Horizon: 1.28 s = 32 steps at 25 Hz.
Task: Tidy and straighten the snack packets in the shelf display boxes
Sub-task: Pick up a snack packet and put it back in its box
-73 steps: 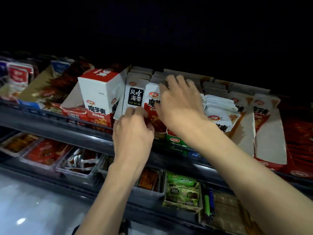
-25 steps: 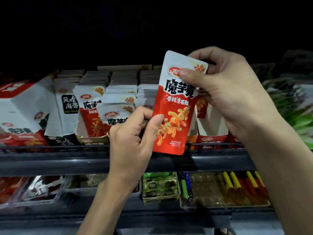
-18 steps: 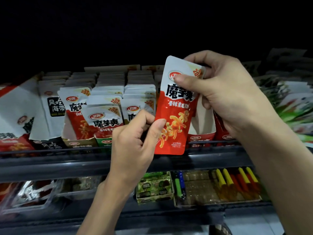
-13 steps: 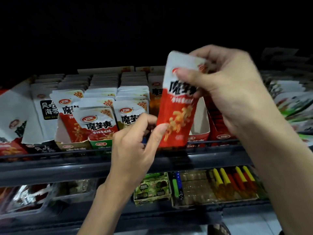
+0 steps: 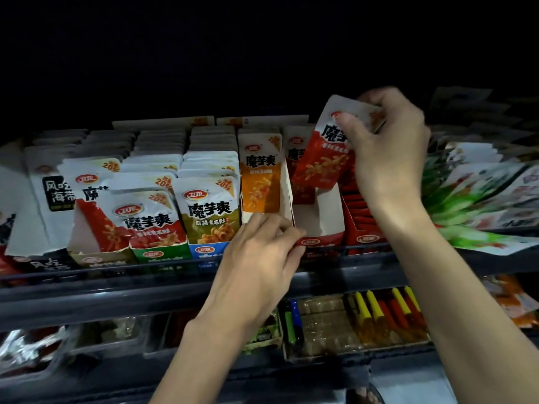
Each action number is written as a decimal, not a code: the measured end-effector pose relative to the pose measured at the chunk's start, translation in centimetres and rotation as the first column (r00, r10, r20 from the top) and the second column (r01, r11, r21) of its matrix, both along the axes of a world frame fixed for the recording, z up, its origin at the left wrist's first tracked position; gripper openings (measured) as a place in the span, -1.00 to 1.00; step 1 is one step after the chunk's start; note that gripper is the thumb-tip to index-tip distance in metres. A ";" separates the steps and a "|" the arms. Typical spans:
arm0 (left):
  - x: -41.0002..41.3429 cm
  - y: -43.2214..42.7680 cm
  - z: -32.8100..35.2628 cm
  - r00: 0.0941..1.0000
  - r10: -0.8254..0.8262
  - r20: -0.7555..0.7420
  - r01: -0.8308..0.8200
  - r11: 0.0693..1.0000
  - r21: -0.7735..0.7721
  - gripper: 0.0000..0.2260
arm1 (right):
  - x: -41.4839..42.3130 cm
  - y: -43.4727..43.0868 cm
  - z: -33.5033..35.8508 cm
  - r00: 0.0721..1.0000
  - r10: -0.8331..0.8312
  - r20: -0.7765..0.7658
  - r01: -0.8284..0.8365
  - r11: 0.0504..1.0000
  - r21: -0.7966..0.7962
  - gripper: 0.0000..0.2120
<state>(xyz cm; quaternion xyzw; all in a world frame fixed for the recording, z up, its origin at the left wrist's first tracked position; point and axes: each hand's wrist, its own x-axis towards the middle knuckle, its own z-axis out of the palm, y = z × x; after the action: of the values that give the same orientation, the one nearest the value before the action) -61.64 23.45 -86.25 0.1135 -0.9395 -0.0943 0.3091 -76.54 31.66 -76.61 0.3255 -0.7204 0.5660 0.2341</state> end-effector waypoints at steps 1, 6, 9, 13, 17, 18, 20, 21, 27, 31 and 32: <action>0.0 -0.1 0.0 1.000 -0.005 -0.003 0.006 1.000 0.022 -0.83 | -0.3 -0.2 -0.1 1.000 -0.002 0.008 0.001 0.999 0.051 -0.77; -0.1 -0.6 0.2 0.999 -0.039 -0.006 0.040 0.991 0.125 -0.85 | -1.5 -2.6 -2.8 0.992 0.033 -0.118 0.005 0.953 0.303 -0.85; -0.1 -0.8 0.4 0.998 -0.057 0.014 0.054 0.986 0.159 -0.83 | -2.3 -3.5 -4.3 0.979 0.037 -0.199 0.053 0.902 0.429 -0.83; 0.0 -0.9 0.6 0.996 -0.075 0.043 0.066 0.982 0.176 -0.81 | -1.8 -4.0 -4.3 0.957 -0.027 -0.287 0.165 0.867 0.471 -0.80; 0.1 -0.9 0.6 0.995 -0.082 0.050 0.072 0.981 0.183 -0.81 | -1.2 -4.4 -4.4 0.962 -0.075 -0.264 0.201 0.849 0.489 -0.68; 0.1 -1.0 0.6 0.995 -0.084 0.051 0.073 0.981 0.181 -0.81 | -1.0 -4.5 -4.4 0.959 -0.085 -0.271 0.212 0.849 0.484 -0.60; 0.1 -1.0 0.6 0.995 -0.083 0.048 0.073 0.981 0.178 -0.81 | -0.7 -4.5 -4.5 0.940 -0.116 -0.320 0.259 0.854 0.452 -0.47; 0.0 -1.0 0.6 0.996 -0.081 0.043 0.072 0.981 0.180 -0.82 | -0.5 -4.4 -4.5 0.927 -0.127 -0.354 0.284 0.852 0.440 -0.48; 0.0 -1.1 0.4 0.996 -0.082 0.033 0.074 0.979 0.191 -0.81 | -0.2 -4.5 -5.8 0.936 0.028 -0.350 0.277 0.554 0.785 -0.73; 0.0 -1.2 0.6 0.994 -0.097 0.040 0.088 0.977 0.193 -0.80 | 0.1 -4.9 -5.9 0.929 0.031 -0.370 0.305 0.505 0.808 -0.60; 0.0 -1.3 0.6 0.994 -0.099 0.044 0.088 0.977 0.193 -0.80 | 0.2 -5.0 -5.7 0.928 0.030 -0.370 0.310 0.486 0.817 -0.59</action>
<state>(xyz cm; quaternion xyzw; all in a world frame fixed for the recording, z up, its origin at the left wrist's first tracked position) -61.62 22.20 -85.62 0.1007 -0.9383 -0.1952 0.2670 -76.33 26.70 -82.31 0.4287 -0.8789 0.0433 0.2044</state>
